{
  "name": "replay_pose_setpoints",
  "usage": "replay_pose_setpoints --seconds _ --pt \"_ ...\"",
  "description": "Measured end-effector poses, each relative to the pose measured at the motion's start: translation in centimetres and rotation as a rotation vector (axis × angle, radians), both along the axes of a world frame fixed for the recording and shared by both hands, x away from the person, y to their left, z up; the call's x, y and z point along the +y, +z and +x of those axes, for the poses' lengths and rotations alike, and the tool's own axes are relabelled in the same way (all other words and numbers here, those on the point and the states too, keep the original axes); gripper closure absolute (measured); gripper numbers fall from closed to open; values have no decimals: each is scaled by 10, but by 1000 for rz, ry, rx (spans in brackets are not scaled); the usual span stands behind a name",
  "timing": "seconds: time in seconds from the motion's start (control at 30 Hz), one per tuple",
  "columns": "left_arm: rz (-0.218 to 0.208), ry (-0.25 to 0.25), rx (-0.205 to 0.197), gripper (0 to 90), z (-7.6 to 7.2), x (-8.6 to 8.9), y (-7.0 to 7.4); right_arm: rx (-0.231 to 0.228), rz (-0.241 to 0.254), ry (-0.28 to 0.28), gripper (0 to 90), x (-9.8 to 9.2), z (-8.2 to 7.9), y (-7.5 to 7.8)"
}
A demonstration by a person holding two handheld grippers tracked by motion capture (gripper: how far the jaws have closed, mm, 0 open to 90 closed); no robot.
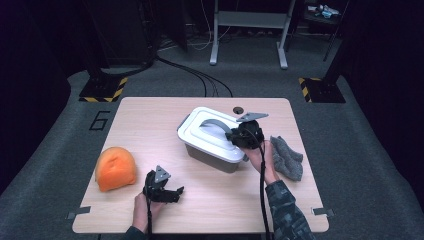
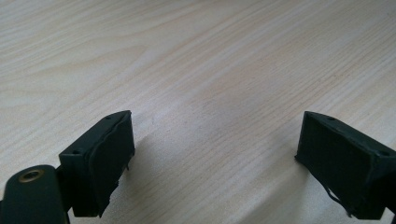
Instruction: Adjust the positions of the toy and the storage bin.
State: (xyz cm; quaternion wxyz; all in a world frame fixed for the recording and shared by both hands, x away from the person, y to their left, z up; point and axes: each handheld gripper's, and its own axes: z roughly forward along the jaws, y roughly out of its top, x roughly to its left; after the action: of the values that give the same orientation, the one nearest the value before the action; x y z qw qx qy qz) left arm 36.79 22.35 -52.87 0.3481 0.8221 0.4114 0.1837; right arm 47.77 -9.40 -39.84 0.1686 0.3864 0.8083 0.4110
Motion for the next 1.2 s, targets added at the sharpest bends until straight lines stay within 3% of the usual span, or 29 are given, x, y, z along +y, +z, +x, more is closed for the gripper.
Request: replay_pose_setpoints --seconds 0.5,0.67,0.77,0.8,0.87,1.07,1.2 --pt "-9 12 -15 108 0 0 -1 -5 -8 -83 654 32 2 0" --pt "-12 15 -14 108 -1 -1 -1 -16 -36 -89 654 40 4 1" --pt "-7 12 -13 108 -1 0 -1 -8 -60 -42 608 40 8 3" --pt "-7 12 -13 108 -1 0 -1 11 -47 -25 583 40 9 5" --pt "-7 12 -13 109 -1 0 -1 -9 -58 27 583 38 13 9" --pt "-10 10 -10 109 -1 0 -1 -8 -60 114 555 43 30 22" --pt "-10 9 -10 109 -1 0 -1 -3 -84 146 561 51 39 25"
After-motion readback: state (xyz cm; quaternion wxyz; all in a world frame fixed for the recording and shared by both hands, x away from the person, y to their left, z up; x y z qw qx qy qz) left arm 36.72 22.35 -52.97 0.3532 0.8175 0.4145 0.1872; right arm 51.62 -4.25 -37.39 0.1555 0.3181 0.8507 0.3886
